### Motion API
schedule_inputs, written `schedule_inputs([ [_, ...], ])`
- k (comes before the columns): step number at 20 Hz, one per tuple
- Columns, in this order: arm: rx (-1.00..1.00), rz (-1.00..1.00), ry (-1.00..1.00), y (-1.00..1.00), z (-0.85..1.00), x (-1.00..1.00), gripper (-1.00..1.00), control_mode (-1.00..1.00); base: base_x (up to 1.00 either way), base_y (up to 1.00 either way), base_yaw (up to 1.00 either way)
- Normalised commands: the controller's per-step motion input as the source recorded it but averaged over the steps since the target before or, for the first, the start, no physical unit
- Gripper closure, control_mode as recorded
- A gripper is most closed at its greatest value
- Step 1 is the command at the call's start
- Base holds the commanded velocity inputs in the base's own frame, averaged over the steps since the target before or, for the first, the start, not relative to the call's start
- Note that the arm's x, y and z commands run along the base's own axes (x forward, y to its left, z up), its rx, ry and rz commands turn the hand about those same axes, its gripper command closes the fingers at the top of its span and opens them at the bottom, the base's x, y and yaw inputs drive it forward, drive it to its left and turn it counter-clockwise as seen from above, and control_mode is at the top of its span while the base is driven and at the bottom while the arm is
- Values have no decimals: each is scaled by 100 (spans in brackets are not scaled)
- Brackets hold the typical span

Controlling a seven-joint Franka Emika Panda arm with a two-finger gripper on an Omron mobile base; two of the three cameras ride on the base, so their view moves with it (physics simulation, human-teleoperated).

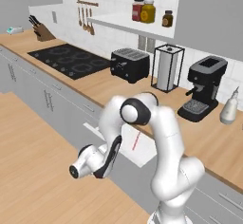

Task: Take a straw from the drawer in front and place it inside the glass cup on the dining counter.

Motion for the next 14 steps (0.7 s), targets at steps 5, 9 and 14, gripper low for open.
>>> schedule_inputs([
  [5,6,0,8,100,22,-44,100,-100,0,0,0],
  [9,27,0,21,45,42,-13,-100,-100,0,0,0],
  [14,53,0,34,1,88,-31,-100,-100,0,0,0],
])
